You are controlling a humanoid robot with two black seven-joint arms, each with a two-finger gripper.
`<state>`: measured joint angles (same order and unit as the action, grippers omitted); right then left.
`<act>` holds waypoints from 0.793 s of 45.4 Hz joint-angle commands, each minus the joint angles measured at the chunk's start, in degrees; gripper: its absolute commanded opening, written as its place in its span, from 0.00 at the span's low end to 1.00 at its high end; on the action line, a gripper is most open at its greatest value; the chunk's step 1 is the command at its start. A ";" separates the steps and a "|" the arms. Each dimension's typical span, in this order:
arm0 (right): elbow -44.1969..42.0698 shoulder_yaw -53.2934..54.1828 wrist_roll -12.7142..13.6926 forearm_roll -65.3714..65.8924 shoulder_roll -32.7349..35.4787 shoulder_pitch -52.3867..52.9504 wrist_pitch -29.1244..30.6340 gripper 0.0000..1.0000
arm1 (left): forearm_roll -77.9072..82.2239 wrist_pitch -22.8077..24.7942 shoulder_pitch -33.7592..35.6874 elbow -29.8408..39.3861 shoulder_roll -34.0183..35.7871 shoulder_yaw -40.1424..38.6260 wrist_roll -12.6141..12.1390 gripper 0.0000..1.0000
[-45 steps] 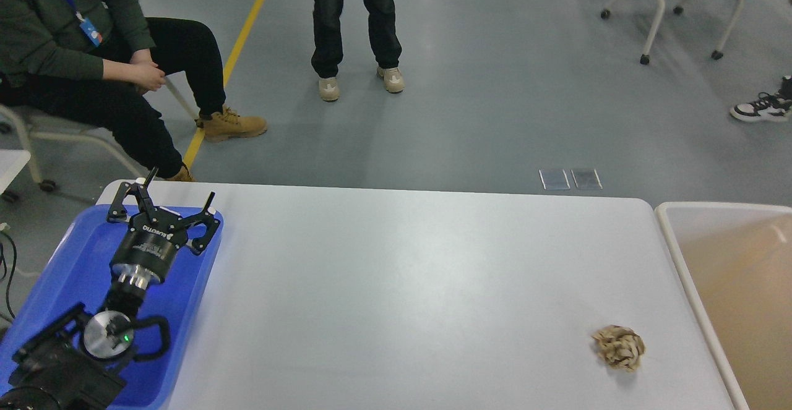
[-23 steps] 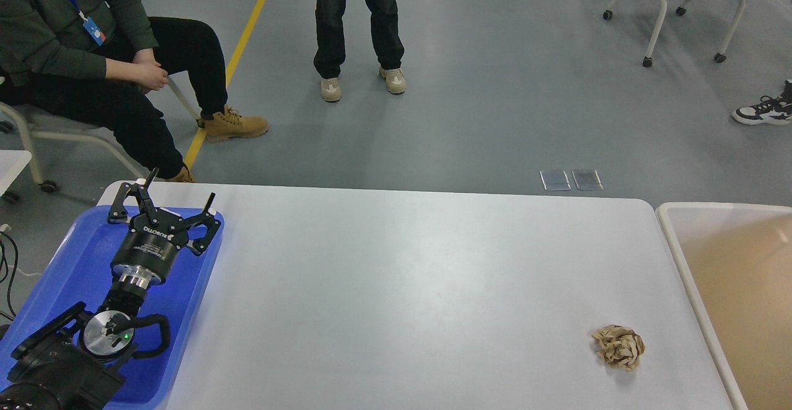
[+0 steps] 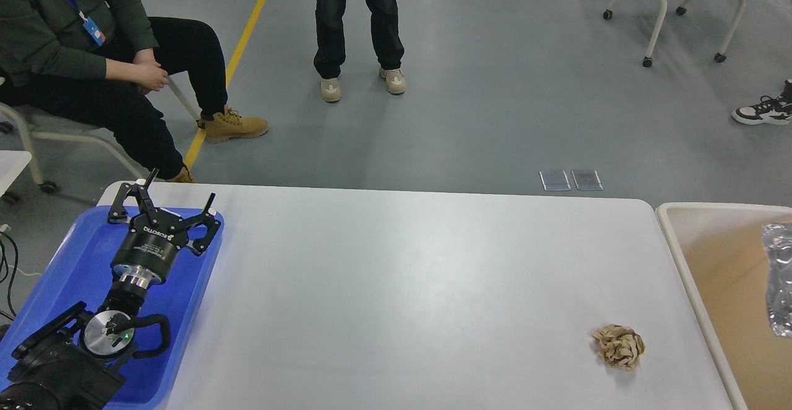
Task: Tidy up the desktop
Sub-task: 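Swing the foil tray over the bin and release it inside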
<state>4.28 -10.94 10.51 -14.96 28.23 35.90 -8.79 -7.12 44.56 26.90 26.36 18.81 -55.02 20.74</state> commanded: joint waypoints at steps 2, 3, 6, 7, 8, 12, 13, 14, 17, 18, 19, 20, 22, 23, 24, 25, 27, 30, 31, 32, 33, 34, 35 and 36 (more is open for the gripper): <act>-0.32 0.92 -0.85 0.90 -1.78 -2.24 0.09 0.00 | 0.00 0.00 0.00 0.01 0.00 0.09 0.00 0.99; -0.24 0.92 -0.85 0.90 -1.87 -2.24 0.09 0.00 | 0.00 0.00 0.00 0.01 0.00 0.09 0.00 0.99; -0.24 0.92 -0.85 0.90 -1.87 -2.24 0.09 0.00 | 0.00 0.00 0.00 0.01 -0.09 0.09 0.00 0.99; -0.23 1.00 -0.85 0.90 -1.87 -2.24 0.09 0.00 | 0.00 0.00 0.00 0.01 0.00 0.09 0.00 0.99; -0.32 0.92 -0.85 0.90 -1.87 -2.24 0.09 0.00 | 0.00 0.00 0.00 0.01 0.00 0.09 0.00 0.99; -0.32 0.92 -0.93 0.90 -1.78 -2.24 0.00 0.22 | 0.00 0.00 0.00 0.01 -0.09 0.09 0.00 0.99; -0.32 0.92 -1.02 0.90 -1.78 -2.24 0.09 0.36 | 0.00 0.00 0.00 0.01 -0.09 0.09 0.00 0.99; -0.32 0.92 -1.20 0.90 -1.78 -2.24 0.09 0.54 | 0.00 0.00 0.08 0.01 -0.09 0.09 0.00 0.99; -0.32 0.92 -1.99 0.90 -1.78 -2.24 0.09 0.82 | 0.00 0.00 0.00 0.01 -0.09 0.09 0.00 0.99; -0.32 0.92 -2.08 0.90 -1.78 -2.24 0.09 0.85 | 0.00 0.00 0.08 0.01 -0.09 0.09 0.00 0.99; -0.32 0.92 -2.16 0.90 -1.78 -2.24 0.09 0.91 | 0.00 0.00 0.08 0.01 -0.09 0.09 0.00 0.99; -0.32 0.92 -2.17 0.90 -1.78 -2.24 0.09 0.95 | 0.00 0.00 0.08 0.01 -0.09 0.17 0.00 0.99; -0.32 0.92 -2.25 0.90 -1.78 -2.24 0.09 0.98 | 0.00 0.00 0.08 0.01 -0.09 0.17 0.00 0.99; -0.32 0.92 -2.34 0.90 -1.78 -2.24 0.09 0.98 | 0.00 0.00 0.08 0.01 -0.09 0.17 0.00 0.99; -0.32 0.92 -2.43 0.90 -1.78 -2.24 0.09 0.98 | 0.00 0.00 0.08 0.01 -0.09 0.17 0.00 0.99; -0.32 0.83 -2.69 0.90 -1.78 -2.24 0.09 0.98 | 0.00 0.00 0.08 0.01 -0.09 0.17 0.00 0.99; -0.32 0.57 -3.39 0.99 -1.78 -2.24 0.09 0.99 | 0.00 0.00 0.08 0.01 -0.09 0.17 0.00 0.99; -0.32 0.30 -4.80 0.99 -1.60 -2.24 0.18 0.99 | 0.00 0.00 0.08 0.01 -0.09 0.17 -0.09 0.99; -0.41 0.04 -5.06 0.99 -1.60 -2.15 0.18 0.99 | 0.00 0.00 0.08 0.01 -0.09 0.17 0.00 0.99; -0.32 -0.05 -5.07 0.99 -1.43 -2.06 0.18 0.99 | 0.00 0.00 0.08 0.01 -0.09 0.17 0.00 0.99; -0.32 -0.14 -5.07 1.25 -1.34 -1.89 0.18 1.00 | 0.00 0.00 0.08 0.01 -0.09 0.17 0.00 0.99; -0.41 -0.14 -5.07 1.60 -1.17 -1.71 0.18 1.00 | 0.00 0.00 0.08 0.01 -0.09 0.17 0.00 0.99; -0.41 -0.14 -5.07 2.30 -0.99 -1.45 0.18 1.00 | 0.00 0.00 0.08 0.01 -0.09 0.17 0.00 0.99; -0.41 -0.14 -5.07 3.00 -0.73 -1.27 0.27 1.00 | 0.00 0.00 0.08 0.01 -0.09 0.26 0.00 0.99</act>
<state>3.96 -10.51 6.95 -13.91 26.59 33.76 -8.66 -7.12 44.56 26.97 26.37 18.73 -54.86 20.73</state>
